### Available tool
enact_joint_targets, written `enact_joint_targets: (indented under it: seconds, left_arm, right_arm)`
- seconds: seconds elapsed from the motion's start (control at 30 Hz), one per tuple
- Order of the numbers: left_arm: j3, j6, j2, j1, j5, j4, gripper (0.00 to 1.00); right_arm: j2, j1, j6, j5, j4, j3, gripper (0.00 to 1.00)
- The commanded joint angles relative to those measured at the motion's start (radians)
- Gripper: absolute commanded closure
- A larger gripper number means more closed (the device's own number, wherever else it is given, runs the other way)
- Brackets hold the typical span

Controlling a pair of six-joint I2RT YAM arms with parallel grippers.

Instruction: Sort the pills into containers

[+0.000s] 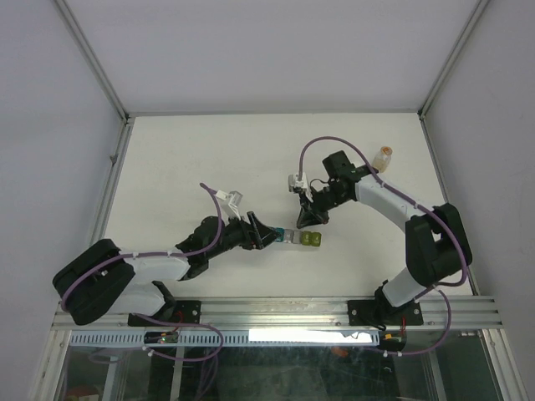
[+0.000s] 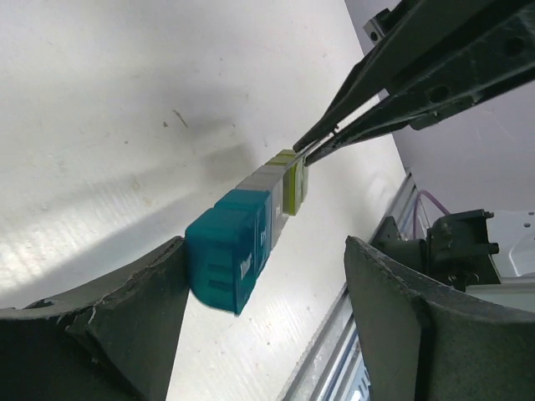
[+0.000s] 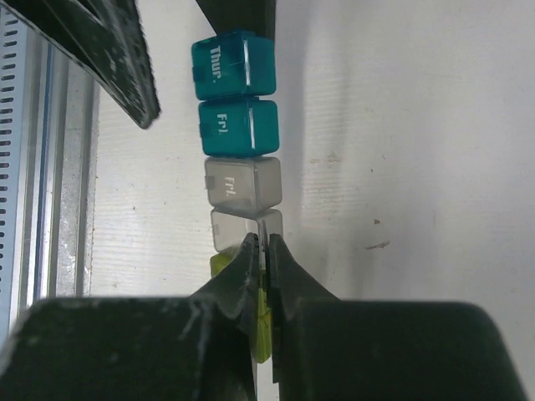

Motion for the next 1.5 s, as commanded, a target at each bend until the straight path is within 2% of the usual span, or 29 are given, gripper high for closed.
enact_joint_targets:
  seconds: [0.0, 0.23, 0.5, 0.87, 1.1, 1.27, 1.33, 1.4, 1.47]
  left_arm:
    - [-0.028, 0.088, -0.124, 0.016, -0.092, -0.114, 0.27]
    - [-0.054, 0.163, -0.278, 0.016, -0.166, -0.25, 0.27]
    - [-0.092, 0.196, -0.374, 0.016, -0.174, -0.269, 0.28]
    - [-0.124, 0.213, -0.43, 0.015, -0.156, -0.247, 0.28]
    - [-0.117, 0.257, -0.492, 0.016, -0.14, -0.227, 0.27]
    - [-0.126, 0.299, -0.535, 0.016, -0.129, -0.117, 0.13]
    - [-0.146, 0.292, -0.538, 0.016, -0.111, -0.029, 0.02]
    - [-0.176, 0.272, -0.523, 0.016, -0.07, 0.086, 0.01]
    - [-0.193, 0.248, -0.493, 0.016, -0.038, 0.181, 0.01]
  right_arm:
    - [0.067, -0.009, -0.048, 0.031, -0.102, 0.101, 1.0]
    - [0.211, -0.01, -0.089, 0.075, -0.227, 0.235, 1.0]
    - [0.327, -0.005, -0.088, 0.128, -0.272, 0.339, 0.98]
    - [0.36, 0.014, -0.013, 0.241, -0.206, 0.424, 0.65]
    - [0.214, 0.0, 0.125, 0.31, -0.053, 0.388, 0.48]
    - [-0.005, -0.065, 0.246, 0.273, 0.13, 0.241, 0.44]
    - [-0.118, -0.129, 0.307, 0.21, 0.231, 0.136, 0.42]
    - [-0.225, -0.245, 0.365, 0.047, 0.327, 0.027, 0.36]
    - [-0.297, -0.344, 0.384, -0.09, 0.368, -0.043, 0.4]
